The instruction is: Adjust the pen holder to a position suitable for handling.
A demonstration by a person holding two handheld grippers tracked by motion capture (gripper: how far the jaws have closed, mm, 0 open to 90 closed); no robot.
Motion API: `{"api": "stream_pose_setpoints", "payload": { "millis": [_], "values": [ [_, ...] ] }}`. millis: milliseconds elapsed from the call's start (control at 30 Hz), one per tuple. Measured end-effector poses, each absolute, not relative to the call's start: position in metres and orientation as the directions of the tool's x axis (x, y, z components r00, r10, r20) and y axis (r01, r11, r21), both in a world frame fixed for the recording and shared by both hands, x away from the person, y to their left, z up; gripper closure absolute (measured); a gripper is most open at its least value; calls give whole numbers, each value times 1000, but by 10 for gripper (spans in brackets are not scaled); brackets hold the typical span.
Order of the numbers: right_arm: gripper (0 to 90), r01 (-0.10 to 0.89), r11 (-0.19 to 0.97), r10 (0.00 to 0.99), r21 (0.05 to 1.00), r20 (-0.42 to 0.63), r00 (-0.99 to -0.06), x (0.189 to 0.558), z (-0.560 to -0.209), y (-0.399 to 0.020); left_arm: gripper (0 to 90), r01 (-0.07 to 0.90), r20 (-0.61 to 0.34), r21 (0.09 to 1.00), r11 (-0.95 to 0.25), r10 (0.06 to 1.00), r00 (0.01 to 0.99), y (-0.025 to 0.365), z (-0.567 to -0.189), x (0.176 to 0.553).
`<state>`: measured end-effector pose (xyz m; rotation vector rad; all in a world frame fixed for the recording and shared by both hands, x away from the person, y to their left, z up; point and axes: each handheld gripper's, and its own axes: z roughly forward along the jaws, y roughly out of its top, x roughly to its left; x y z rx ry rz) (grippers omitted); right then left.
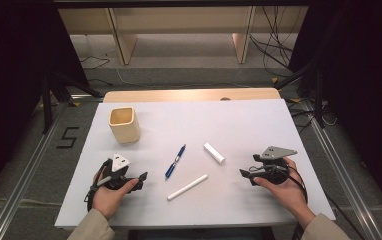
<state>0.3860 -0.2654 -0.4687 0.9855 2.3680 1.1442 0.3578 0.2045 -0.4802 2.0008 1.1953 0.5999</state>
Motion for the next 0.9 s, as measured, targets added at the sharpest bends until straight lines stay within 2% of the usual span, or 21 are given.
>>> {"api": "stream_pose_setpoints", "payload": {
  "millis": [900],
  "values": [
    [221, 441, 436, 716, 785, -6, -698, 384, -468, -266, 171, 544, 44, 773, -327, 882, 469, 196, -478, 359]
  ]
}}
